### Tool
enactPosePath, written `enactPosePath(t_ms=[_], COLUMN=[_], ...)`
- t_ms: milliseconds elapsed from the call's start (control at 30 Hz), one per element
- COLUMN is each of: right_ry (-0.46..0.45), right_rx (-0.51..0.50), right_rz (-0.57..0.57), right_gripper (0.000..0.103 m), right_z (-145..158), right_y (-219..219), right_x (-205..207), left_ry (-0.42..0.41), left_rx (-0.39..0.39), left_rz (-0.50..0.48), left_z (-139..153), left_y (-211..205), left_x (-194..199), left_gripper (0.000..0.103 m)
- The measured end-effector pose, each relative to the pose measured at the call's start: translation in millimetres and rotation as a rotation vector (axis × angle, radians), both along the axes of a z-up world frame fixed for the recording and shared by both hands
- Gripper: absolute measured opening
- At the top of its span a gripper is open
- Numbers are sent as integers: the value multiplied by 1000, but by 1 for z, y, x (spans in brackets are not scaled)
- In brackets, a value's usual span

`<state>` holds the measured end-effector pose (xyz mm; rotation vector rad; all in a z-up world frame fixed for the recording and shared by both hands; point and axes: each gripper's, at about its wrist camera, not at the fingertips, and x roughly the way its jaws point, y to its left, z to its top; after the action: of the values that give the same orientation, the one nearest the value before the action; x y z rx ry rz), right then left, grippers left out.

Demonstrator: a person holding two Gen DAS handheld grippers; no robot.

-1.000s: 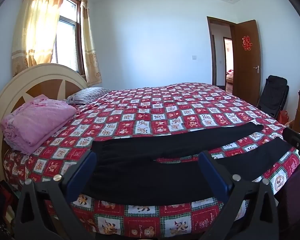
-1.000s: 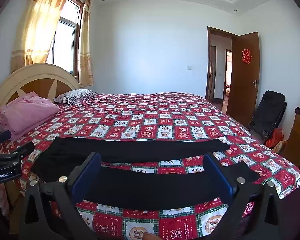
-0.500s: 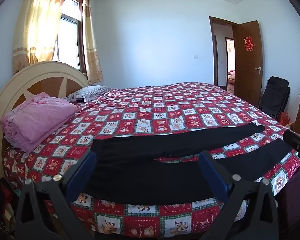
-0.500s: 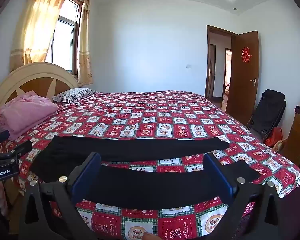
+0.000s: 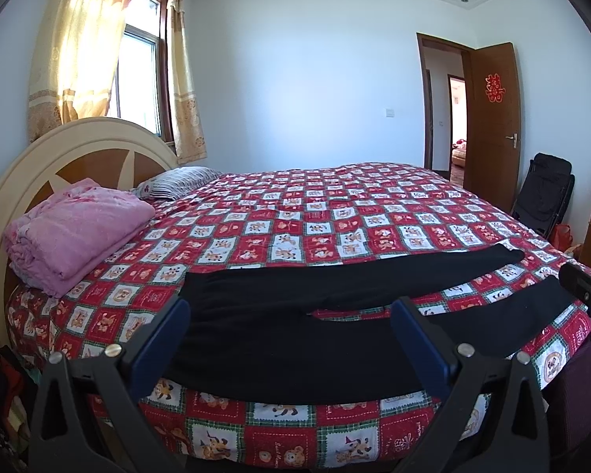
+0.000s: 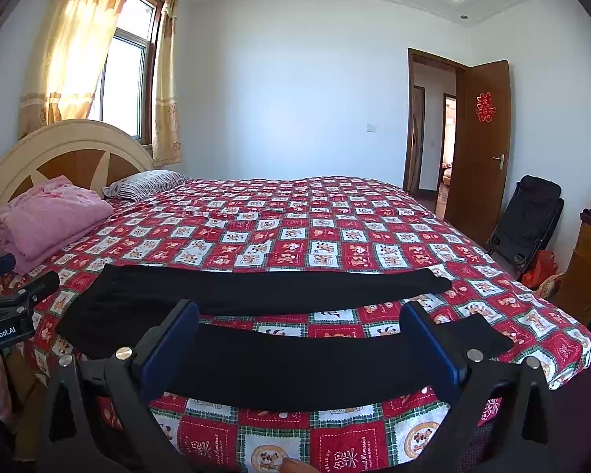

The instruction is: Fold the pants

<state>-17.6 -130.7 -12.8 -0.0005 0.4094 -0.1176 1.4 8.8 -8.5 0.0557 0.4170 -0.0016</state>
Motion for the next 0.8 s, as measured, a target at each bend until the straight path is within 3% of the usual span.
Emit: enactPosePath(t_ms=[800], right_ry=[11], right_rx=[-1], right_rz=[-3], right_gripper=[102], right_z=[-5], right_y=[4], right_x=[7], left_ry=[2], left_rx=[-6], left_rz=[7], left_z=[-3], left_y=[7], left_x=[0], left_gripper=[103])
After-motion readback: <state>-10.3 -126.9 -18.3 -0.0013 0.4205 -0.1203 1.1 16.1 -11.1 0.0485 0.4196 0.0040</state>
